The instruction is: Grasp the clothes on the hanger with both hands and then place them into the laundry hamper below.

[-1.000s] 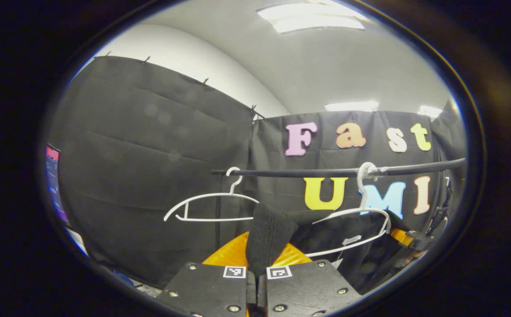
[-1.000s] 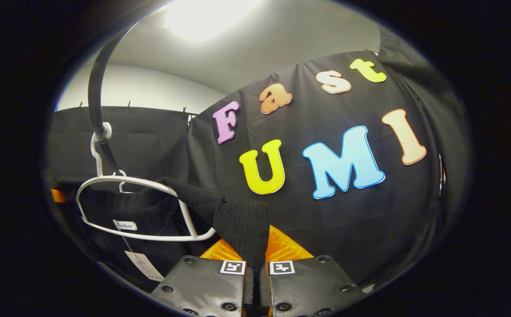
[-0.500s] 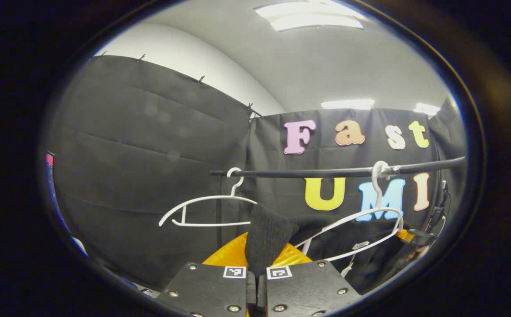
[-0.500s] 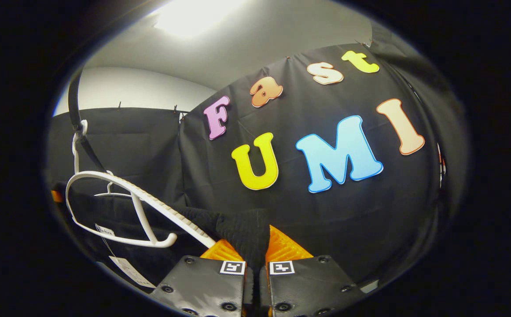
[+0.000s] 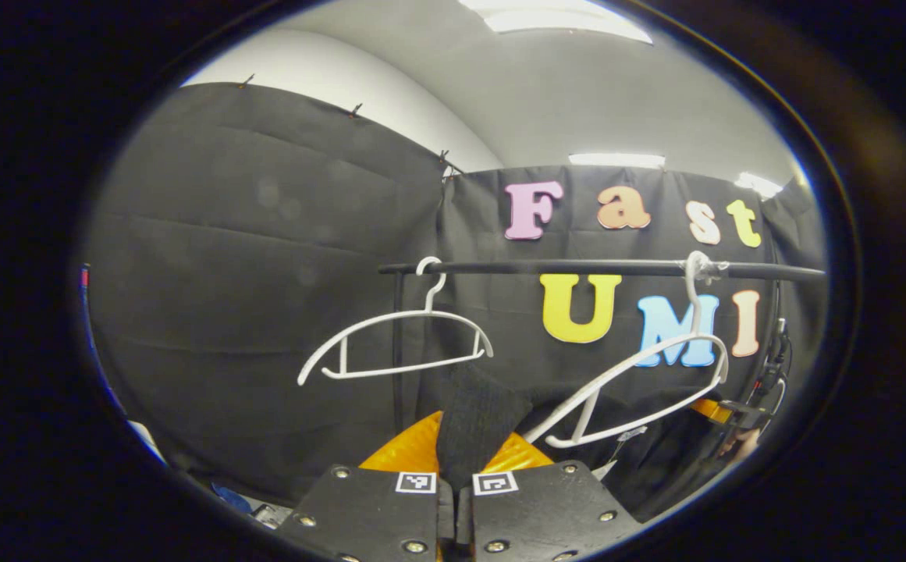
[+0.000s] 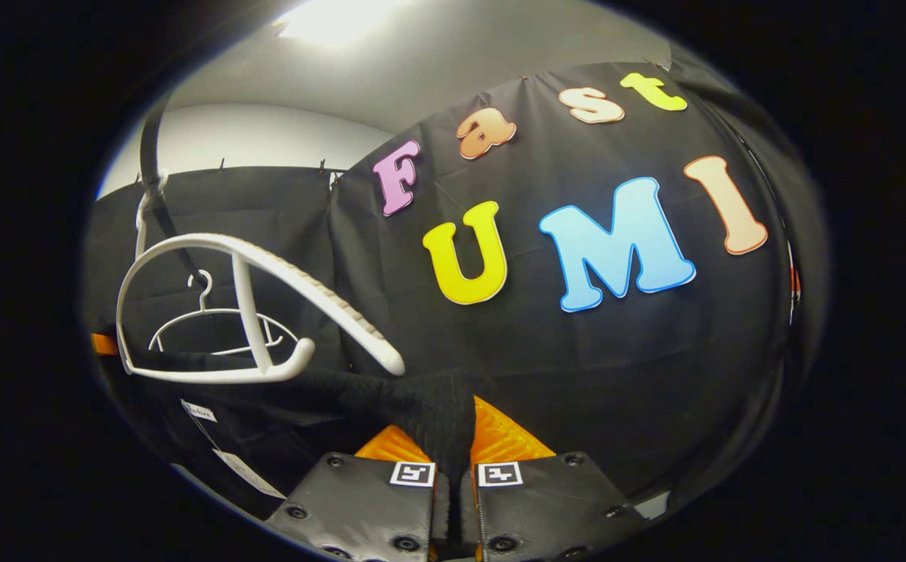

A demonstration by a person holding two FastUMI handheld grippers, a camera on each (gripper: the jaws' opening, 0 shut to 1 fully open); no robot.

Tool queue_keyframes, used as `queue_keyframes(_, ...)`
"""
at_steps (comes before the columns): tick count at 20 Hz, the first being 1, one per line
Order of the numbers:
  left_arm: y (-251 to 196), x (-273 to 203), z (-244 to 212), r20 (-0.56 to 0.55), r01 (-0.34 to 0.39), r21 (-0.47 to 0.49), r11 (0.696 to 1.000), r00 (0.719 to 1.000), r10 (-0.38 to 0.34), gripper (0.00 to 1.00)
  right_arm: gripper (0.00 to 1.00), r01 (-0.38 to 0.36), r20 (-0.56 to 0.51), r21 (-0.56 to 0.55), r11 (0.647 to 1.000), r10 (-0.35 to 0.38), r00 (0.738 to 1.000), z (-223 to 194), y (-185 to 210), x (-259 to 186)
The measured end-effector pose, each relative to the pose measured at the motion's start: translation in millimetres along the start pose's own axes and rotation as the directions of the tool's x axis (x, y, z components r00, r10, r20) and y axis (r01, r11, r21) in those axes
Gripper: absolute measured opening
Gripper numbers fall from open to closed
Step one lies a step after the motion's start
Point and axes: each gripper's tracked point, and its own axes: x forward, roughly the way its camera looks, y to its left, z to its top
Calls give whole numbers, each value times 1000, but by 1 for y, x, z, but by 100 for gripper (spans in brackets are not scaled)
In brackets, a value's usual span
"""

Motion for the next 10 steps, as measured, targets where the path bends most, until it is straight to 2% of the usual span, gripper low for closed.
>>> queue_keyframes(6,28,7,-38,-75,25,-43,999,997,-29,5,7,57,-34,12,998,-57,998,-22,13,-26)
queue_keyframes(7,33,8,-44,-88,37,-52,998,995,-41,5,2,77,-44,-2,997,-77,996,-27,16,-30)
queue_keyframes(8,38,8,-50,-100,48,-59,997,993,-54,5,6,96,-55,-9,995,-96,994,-32,19,-36)
queue_keyframes(10,49,9,-64,-130,71,-70,995,988,-80,5,7,134,-76,-9,991,-134,988,-42,26,-51)
